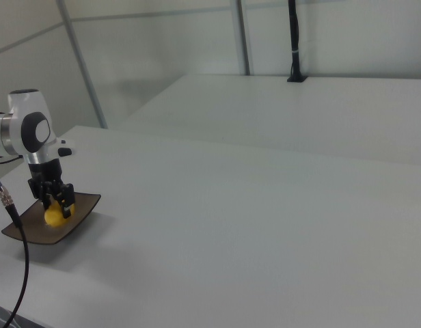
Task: Put potatoes on a ceramic plate
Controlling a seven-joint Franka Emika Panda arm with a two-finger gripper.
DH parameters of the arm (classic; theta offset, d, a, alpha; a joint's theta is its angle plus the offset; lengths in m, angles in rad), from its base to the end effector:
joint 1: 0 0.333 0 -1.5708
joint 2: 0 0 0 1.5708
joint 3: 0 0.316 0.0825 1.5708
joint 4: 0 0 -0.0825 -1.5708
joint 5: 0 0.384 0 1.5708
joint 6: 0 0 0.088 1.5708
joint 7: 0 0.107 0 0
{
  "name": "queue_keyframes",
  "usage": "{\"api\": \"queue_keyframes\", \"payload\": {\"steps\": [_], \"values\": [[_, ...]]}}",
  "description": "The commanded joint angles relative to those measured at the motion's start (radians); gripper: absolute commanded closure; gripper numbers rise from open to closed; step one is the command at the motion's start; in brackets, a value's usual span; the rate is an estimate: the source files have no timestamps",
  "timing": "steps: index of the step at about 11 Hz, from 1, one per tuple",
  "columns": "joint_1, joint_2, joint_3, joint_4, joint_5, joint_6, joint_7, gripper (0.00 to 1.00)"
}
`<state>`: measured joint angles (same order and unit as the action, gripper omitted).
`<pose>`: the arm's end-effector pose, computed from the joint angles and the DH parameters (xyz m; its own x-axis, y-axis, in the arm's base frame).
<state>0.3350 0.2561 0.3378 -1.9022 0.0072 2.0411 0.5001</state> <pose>0.4742 0.3671 0.3653 0.9775 0.1630 -0.1336 0.1605 -0.9866 -0.0296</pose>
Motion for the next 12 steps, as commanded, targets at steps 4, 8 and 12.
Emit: {"api": "queue_keyframes", "payload": {"steps": [4, 8, 12], "values": [[-0.028, -0.058, -0.008, 0.009, -0.050, 0.010, 0.025, 0.00], [-0.102, -0.184, -0.113, 0.090, -0.078, -0.065, 0.021, 0.00], [-0.132, -0.248, -0.285, 0.253, -0.066, -0.257, 0.009, 0.00]]}}
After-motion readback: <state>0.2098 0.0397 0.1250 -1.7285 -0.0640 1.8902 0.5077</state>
